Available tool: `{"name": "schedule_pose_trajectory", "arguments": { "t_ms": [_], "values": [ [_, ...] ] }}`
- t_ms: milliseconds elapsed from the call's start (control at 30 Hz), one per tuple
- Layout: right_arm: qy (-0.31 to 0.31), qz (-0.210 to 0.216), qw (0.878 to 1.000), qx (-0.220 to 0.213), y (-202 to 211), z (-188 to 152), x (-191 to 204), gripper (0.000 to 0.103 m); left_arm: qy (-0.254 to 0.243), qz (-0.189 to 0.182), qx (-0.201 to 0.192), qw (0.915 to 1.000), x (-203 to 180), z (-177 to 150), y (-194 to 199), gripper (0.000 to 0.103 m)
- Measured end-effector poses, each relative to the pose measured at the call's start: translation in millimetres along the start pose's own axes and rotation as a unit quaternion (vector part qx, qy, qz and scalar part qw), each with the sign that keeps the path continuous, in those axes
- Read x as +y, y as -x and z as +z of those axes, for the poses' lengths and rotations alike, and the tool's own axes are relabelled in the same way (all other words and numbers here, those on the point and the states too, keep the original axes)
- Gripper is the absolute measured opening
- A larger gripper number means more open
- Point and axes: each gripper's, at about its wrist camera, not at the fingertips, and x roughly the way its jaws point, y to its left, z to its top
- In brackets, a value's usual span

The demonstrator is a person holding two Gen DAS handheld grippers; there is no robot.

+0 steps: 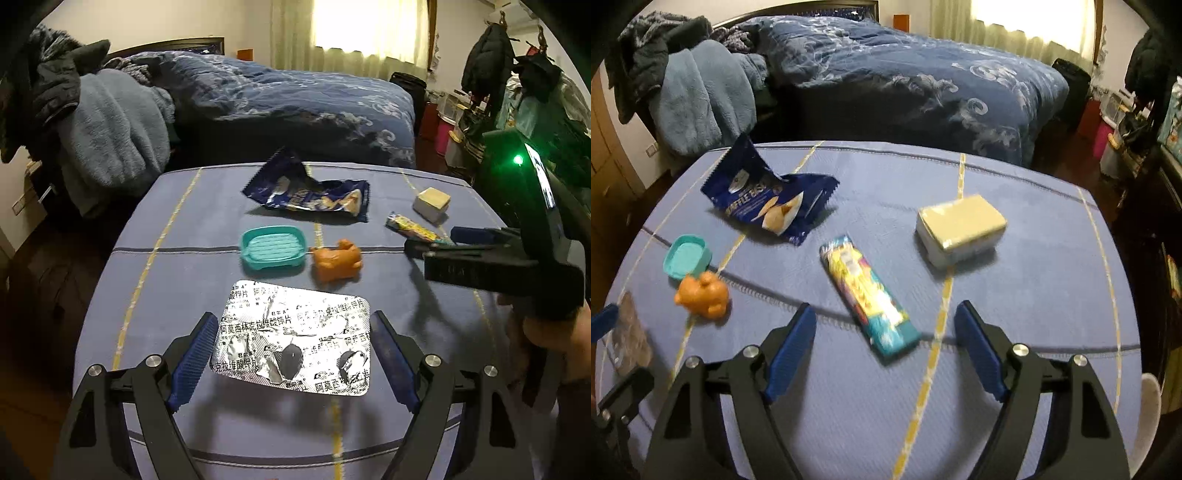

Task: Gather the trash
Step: 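Grasp the silver blister pack with left tool while right tool grasps yellow-teal tube, then carry blister pack and tube over the wastebasket and open both tools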

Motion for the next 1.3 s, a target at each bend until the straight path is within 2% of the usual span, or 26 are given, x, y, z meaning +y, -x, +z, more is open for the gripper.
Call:
{"name": "schedule_pose_trajectory", "arguments": {
  "t_ms": [133, 233, 267, 467, 733, 1000, 1300],
  "values": [
    [0.008, 0.011, 1.000, -0.001, -0.3, 3.9, 9.0, 0.057, 0.014, 0.004, 0.002, 0.9999, 10.1, -2.5, -0.4, 0.083],
    [0.019, 0.023, 1.000, -0.006, 3.5, 1.6, 15.3, 0.036, 0.019, 0.003, 0.003, 0.9998, 13.4, -4.6, 0.5, 0.083],
    [0.022, 0.025, 0.999, -0.008, 4.5, 0.7, 17.0, 0.025, 0.020, 0.004, 0.003, 0.9998, 14.0, -5.2, 1.2, 0.083],
    [0.013, 0.032, 0.999, -0.011, 15.6, -13.7, 17.5, 0.024, 0.016, 0.004, -0.001, 0.9999, 12.3, -7.9, 7.9, 0.083],
    [-0.017, 0.053, 0.998, -0.024, 52.9, -47.4, 2.0, 0.024, 0.009, 0.002, -0.010, 0.9999, -1.2, -10.2, 24.9, 0.083],
    [-0.047, 0.089, 0.993, -0.061, 101.9, -79.4, -13.7, 0.024, -0.012, -0.007, -0.015, 0.9998, -30.9, -12.6, 38.5, 0.083],
    [-0.085, 0.105, 0.986, -0.097, 147.0, -105.5, -39.6, 0.024, -0.035, -0.016, -0.021, 0.9990, -62.0, -14.0, 48.9, 0.082]
  ]
}}
